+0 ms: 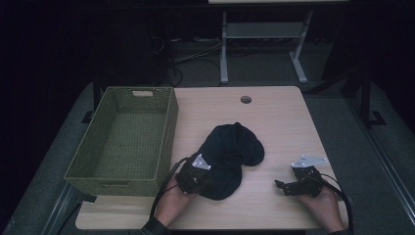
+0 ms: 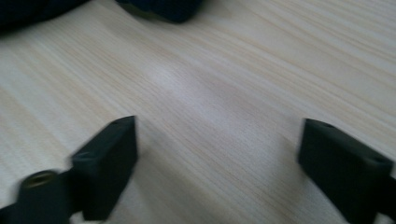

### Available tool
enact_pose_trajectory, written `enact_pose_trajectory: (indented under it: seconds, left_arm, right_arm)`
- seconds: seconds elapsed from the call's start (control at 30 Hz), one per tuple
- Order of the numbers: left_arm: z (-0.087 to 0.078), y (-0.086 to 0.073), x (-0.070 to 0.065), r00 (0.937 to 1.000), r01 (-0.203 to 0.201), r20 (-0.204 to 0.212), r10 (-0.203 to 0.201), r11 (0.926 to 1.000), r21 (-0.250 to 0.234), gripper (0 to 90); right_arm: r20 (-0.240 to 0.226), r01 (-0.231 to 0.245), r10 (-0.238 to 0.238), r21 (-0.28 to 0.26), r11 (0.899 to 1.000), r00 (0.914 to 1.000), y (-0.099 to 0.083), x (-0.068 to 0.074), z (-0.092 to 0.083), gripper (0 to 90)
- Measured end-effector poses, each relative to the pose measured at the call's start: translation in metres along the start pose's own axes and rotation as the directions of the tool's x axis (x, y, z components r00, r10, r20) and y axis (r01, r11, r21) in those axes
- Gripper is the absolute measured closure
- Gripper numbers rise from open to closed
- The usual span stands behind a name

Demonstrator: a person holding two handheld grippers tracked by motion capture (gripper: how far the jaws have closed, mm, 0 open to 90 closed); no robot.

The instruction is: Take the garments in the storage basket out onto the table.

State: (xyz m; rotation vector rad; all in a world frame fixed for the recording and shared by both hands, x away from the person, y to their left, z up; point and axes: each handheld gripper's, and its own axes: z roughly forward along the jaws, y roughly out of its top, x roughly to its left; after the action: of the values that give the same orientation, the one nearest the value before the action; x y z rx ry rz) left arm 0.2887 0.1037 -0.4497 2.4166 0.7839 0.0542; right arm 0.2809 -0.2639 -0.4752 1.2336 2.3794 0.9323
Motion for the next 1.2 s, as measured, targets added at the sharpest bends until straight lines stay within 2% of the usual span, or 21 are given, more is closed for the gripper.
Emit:
enact_pose_trajectory:
  seconds: [0.03,0.1,0.13,0.23,0.27,0.3,0.33,0.37,0.4,0.47,0.6,0.77,0.83,1.0,1.13,1.2]
  left_arm:
    - [0.002,-0.001,0.001,1.0000,-0.005,-0.002,0.005,1.0000,0.006,89.2]
    - [0.002,-0.003,0.002,0.9999,0.010,0.009,-0.010,0.9999,-0.006,89.2]
    - [0.002,-0.003,0.002,1.0000,0.006,0.005,-0.006,1.0000,-0.006,89.2]
    - [0.002,-0.003,0.001,1.0000,-0.006,0.002,0.006,1.0000,0.000,89.2]
    - [0.002,-0.002,0.001,0.9999,-0.016,0.000,0.016,0.9999,0.004,89.2]
    - [0.002,-0.002,0.001,0.9999,-0.016,0.000,0.016,0.9999,0.004,89.2]
    - [0.002,-0.002,0.002,0.9999,-0.015,0.009,0.015,0.9999,-0.001,89.3]
    - [0.002,-0.002,0.002,0.9999,-0.015,0.009,0.015,0.9999,-0.001,89.3]
    - [0.002,-0.004,0.003,0.9998,0.001,0.018,0.000,0.9999,-0.016,89.3]
    - [0.002,-0.004,0.005,0.9996,0.004,0.027,-0.004,0.9998,-0.018,89.3]
    - [0.002,-0.004,0.005,0.9994,0.010,0.034,-0.010,0.9998,-0.015,89.1]
    - [0.002,-0.004,0.005,0.9993,0.016,0.035,-0.015,0.9997,-0.017,89.0]
    - [0.002,-0.004,0.006,0.9993,0.012,0.037,-0.011,0.9999,-0.012,89.0]
    - [0.002,-0.003,0.007,0.9991,0.011,0.040,-0.010,0.9999,-0.008,89.0]
    - [0.002,-0.003,0.007,0.9992,0.010,0.039,-0.010,0.9999,-0.006,89.0]
    - [0.002,-0.003,0.006,0.9991,0.013,0.040,-0.013,0.9999,-0.006,89.0]
  right_arm:
    - [0.006,0.009,-0.009,0.004,1.000,0.9999,0.002,0.001,-0.001,15.9]
    - [0.001,0.027,-0.027,0.010,1.000,0.9996,0.005,0.003,-0.002,21.8]
    - [-0.018,0.041,-0.041,-0.012,0.999,0.9990,0.009,0.005,-0.003,24.9]
    - [-0.034,0.040,-0.041,-0.028,0.999,0.9986,0.014,0.006,-0.004,28.4]
    - [-0.060,0.031,-0.035,-0.057,0.998,0.9976,0.021,0.006,-0.005,30.5]
    - [-0.060,0.031,-0.035,-0.057,0.998,0.9976,0.021,0.006,-0.005,30.5]
    - [-0.084,0.026,-0.033,-0.077,0.997,0.9959,0.028,0.006,-0.006,33.1]
    - [-0.084,0.026,-0.033,-0.077,0.997,0.9959,0.028,0.006,-0.006,33.1]
    - [-0.095,0.035,-0.045,-0.096,0.995,0.9945,0.039,0.008,-0.005,35.0]
    - [-0.096,0.042,-0.052,-0.100,0.994,0.9940,0.041,0.008,-0.005,35.6]
    - [-0.131,0.068,-0.085,-0.127,0.990,0.9877,0.064,0.016,0.000,39.1]
    - [-0.114,0.090,-0.103,-0.115,0.989,0.9882,0.074,0.020,0.009,39.2]
    - [-0.116,0.066,-0.080,-0.112,0.991,0.9900,0.076,0.018,0.014,37.6]
    - [-0.125,0.061,-0.072,-0.089,0.994,0.9895,0.079,0.017,0.027,32.9]
    - [-0.104,0.079,-0.086,-0.065,0.995,0.9909,0.080,0.021,0.037,39.3]
    - [-0.099,0.076,-0.082,-0.065,0.995,0.9917,0.081,0.020,0.042,50.4]
